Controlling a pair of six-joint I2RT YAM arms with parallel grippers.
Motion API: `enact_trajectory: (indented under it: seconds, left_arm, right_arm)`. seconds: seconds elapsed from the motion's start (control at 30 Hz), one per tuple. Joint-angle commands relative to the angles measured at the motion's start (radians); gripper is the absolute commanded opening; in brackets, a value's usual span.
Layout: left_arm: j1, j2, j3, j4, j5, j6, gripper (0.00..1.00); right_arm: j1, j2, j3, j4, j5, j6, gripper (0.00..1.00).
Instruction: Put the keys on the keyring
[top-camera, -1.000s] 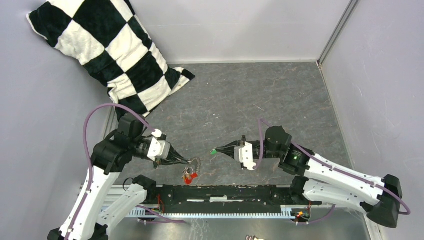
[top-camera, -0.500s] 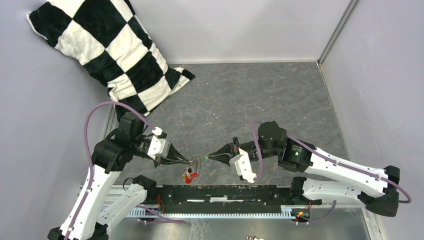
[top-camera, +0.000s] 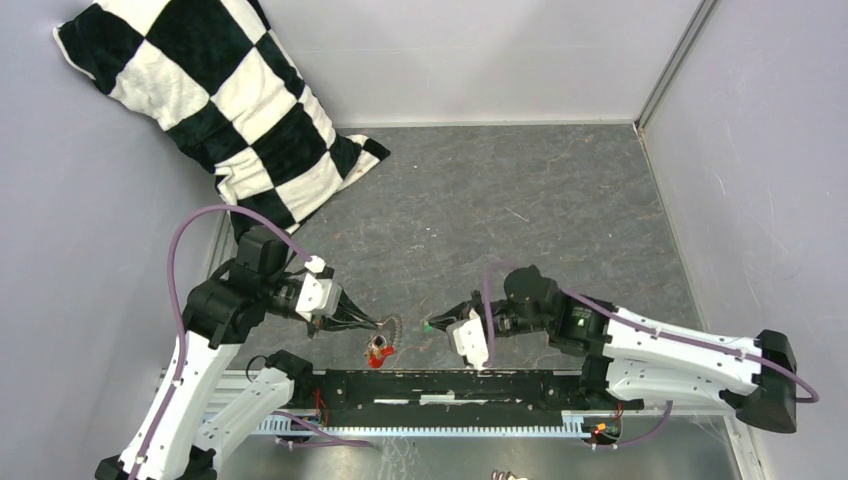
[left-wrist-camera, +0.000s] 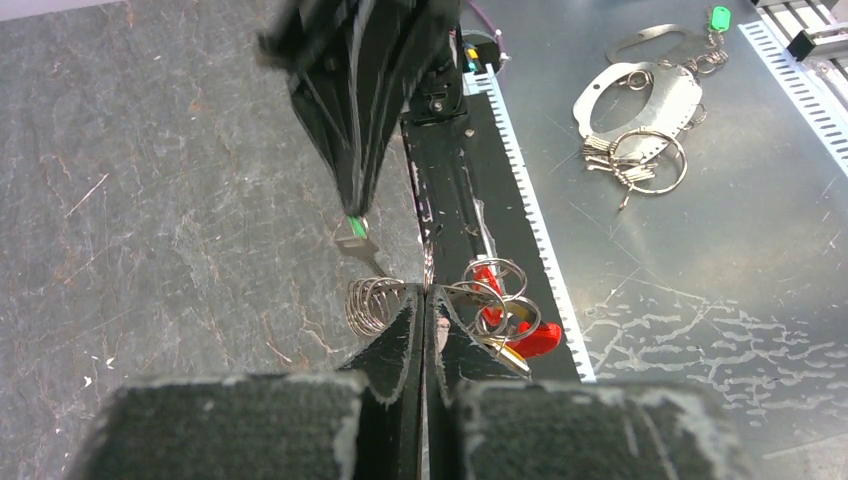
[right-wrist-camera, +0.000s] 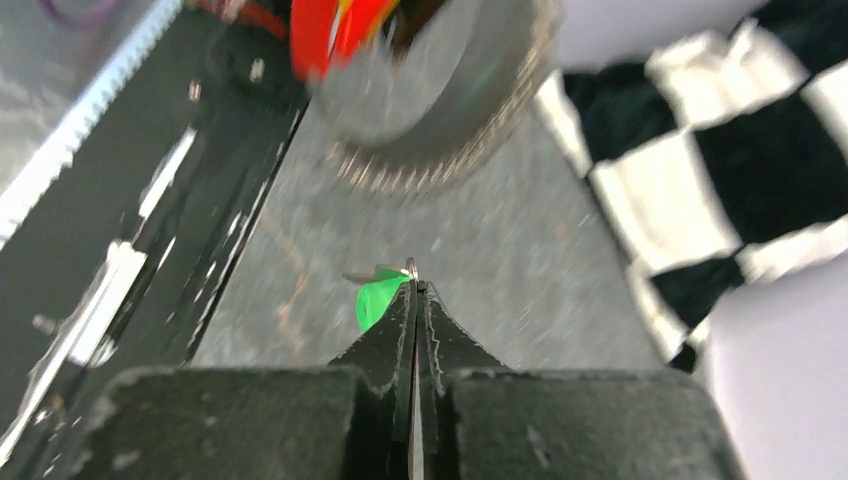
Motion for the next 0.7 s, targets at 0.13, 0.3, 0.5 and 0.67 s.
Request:
enact_trajectory:
  seconds: [0.13,0.3,0.5,0.67]
  left_arm:
    - [-0.003,0.008,0.044,-0.044,-0.012,0.054,0.02]
    - [-0.002,0.012,0.048,-0.045,-0.010,0.057,0.02]
    - [-0.003,0.012,0.048,-0.045,-0.010,0.058,0.02]
    - [-0.003,0.007,0.049,-0.046,-0.015,0.059,0.02]
  right_arm:
    - [-0.077,0.038,-0.333,0.347,0.157,0.270,0.00]
    - [-0.177,0.057,-0.497,0.681,0.092,0.473,0.00]
    - [-0.266,0.149,-0.546,0.804,0.022,0.644,0.11]
    - [-0.299,0.202,-0.507,0.686,0.034,0.641,0.17]
